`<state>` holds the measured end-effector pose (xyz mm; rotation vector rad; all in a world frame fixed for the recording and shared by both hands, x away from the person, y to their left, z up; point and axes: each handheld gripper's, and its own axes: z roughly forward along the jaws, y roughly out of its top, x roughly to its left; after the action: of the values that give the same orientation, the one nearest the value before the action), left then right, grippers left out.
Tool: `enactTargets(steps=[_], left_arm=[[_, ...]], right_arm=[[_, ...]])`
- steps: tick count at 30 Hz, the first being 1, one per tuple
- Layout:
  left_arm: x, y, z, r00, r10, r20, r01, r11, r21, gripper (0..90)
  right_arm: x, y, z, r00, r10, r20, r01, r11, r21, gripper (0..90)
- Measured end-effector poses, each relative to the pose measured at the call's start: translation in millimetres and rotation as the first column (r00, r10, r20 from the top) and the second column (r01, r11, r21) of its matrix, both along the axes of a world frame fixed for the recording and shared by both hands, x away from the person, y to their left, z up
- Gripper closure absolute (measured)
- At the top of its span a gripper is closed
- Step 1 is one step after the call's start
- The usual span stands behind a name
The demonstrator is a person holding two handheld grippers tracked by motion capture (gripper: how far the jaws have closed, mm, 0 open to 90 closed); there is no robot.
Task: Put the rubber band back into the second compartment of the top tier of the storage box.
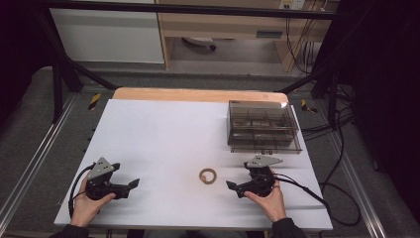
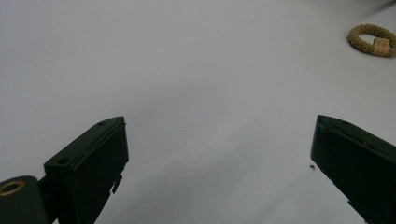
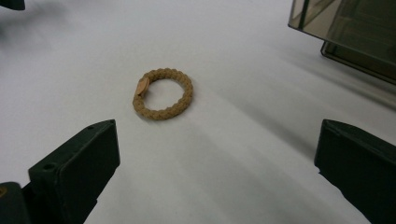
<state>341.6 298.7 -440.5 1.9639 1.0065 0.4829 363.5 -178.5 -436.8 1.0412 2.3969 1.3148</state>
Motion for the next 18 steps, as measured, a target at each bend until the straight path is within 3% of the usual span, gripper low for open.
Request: enactTargets(steps=[14, 18], left_arm=[[0.1, 0.6, 0.2, 1.0000, 0.004, -0.001, -0.004, 1.0000, 0.001, 3.2], [0.2, 0.7, 0.2, 1.0000, 0.005, -0.002, -0.005, 1.0000, 0.001, 2.8]], right_arm=[[10.6, 31.9, 2.4, 0.9999, 0.017, -0.001, -0.017, 1.000, -0.006, 2.4], [16.1, 42.7, -0.4, 0.9999, 0.010, -0.010, -0.010, 0.999, -0.034, 3.1]])
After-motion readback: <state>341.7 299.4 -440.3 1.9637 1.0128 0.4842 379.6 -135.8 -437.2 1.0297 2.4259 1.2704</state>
